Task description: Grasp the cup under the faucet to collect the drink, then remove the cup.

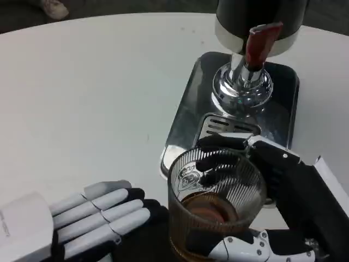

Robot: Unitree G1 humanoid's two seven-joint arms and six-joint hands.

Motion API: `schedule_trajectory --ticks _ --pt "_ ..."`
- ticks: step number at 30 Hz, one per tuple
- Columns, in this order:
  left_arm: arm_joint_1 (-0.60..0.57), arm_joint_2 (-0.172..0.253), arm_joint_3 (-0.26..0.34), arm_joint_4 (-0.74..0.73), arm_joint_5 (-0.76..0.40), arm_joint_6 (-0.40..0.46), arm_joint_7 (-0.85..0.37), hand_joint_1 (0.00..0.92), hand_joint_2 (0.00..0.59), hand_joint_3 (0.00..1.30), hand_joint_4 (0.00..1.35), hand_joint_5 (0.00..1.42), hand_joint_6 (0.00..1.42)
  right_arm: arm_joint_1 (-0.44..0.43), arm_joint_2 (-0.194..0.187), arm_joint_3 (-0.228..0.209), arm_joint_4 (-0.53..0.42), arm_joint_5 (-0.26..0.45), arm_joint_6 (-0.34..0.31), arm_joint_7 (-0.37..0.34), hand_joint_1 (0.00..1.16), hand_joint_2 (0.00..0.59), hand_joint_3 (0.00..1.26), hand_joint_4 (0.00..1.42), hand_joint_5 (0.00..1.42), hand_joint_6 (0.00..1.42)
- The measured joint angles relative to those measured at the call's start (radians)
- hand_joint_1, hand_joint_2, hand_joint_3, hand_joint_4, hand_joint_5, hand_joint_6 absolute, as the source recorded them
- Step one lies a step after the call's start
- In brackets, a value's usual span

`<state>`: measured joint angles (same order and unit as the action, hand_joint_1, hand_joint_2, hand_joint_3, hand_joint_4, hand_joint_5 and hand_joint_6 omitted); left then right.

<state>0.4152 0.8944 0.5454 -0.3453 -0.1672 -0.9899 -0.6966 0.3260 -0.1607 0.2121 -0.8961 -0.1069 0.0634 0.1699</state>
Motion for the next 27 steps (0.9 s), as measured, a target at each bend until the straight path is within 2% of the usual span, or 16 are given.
schedule_trajectory --ticks 8,14,27 --pt "0.030 0.000 0.043 0.012 -0.019 -0.018 0.000 0.000 0.090 0.00 0.00 0.00 0.00 -0.055 0.001 0.027 0.025 -0.011 0.035 0.000 0.93 0.153 0.77 0.81 0.94 0.85" --pt "0.036 0.000 0.062 0.022 -0.020 -0.026 0.000 0.000 0.090 0.00 0.00 0.00 0.00 -0.075 0.000 0.030 0.025 -0.015 0.053 0.000 0.93 0.153 0.77 0.81 0.94 0.85" --pt "0.039 0.000 0.064 0.012 -0.020 -0.028 0.000 0.000 0.090 0.00 0.00 0.00 0.00 -0.064 -0.028 -0.042 -0.001 0.014 0.066 0.028 0.93 0.153 0.77 0.82 0.95 0.85"
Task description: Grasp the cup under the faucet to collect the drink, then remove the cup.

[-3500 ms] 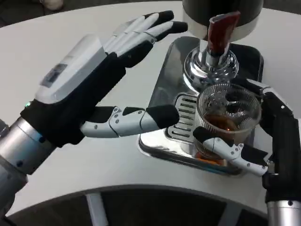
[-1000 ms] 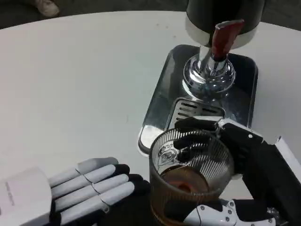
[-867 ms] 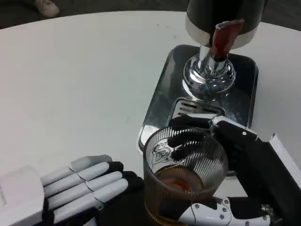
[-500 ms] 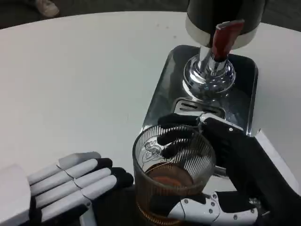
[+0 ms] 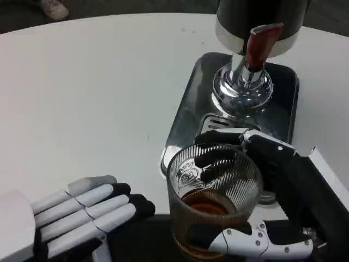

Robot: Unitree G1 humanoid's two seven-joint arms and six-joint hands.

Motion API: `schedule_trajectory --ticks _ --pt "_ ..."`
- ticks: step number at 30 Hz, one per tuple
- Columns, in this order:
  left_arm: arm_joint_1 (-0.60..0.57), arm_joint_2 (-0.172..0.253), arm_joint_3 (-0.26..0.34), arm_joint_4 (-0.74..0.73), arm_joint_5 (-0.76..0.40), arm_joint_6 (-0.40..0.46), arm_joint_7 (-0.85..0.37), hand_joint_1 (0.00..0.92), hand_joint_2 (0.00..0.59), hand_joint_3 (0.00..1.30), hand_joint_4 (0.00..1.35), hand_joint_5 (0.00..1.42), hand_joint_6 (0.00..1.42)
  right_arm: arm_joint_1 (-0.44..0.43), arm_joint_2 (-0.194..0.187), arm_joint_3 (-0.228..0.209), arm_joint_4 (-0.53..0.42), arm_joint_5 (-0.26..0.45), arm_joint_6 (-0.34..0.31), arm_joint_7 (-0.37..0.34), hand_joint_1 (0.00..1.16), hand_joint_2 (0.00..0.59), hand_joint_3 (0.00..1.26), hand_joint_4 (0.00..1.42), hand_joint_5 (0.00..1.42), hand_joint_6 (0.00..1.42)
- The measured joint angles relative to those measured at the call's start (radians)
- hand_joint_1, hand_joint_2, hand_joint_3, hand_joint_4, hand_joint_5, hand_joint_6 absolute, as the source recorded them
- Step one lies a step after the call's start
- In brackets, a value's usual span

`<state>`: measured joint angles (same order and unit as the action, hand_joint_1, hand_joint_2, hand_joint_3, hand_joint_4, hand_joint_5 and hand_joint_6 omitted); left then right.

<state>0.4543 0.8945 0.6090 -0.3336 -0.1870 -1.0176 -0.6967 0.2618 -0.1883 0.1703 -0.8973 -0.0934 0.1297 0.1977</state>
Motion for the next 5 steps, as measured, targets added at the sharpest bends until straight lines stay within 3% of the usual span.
schedule_trajectory --ticks 5 --pt "0.004 0.000 0.003 -0.005 0.000 0.000 0.000 0.000 0.090 0.00 0.00 0.00 0.00 0.009 0.000 -0.001 -0.004 0.003 0.000 0.002 0.93 0.153 0.77 0.82 0.95 0.85"
